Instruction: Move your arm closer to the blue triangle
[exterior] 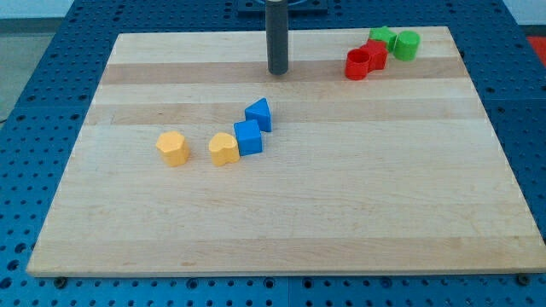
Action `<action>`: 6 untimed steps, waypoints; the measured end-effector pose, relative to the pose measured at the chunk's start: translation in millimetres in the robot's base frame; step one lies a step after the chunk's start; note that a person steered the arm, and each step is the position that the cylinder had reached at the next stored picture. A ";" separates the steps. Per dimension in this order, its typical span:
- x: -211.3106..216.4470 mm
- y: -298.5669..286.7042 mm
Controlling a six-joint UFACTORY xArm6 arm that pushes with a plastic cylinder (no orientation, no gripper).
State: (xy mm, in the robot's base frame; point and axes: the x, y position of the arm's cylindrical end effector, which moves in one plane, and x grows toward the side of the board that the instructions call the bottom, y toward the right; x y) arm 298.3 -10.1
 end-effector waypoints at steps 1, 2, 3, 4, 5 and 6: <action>-0.7 0.0; -0.6 0.0; 14.1 4.9; 33.5 74.7; 60.4 114.6; 104.0 82.4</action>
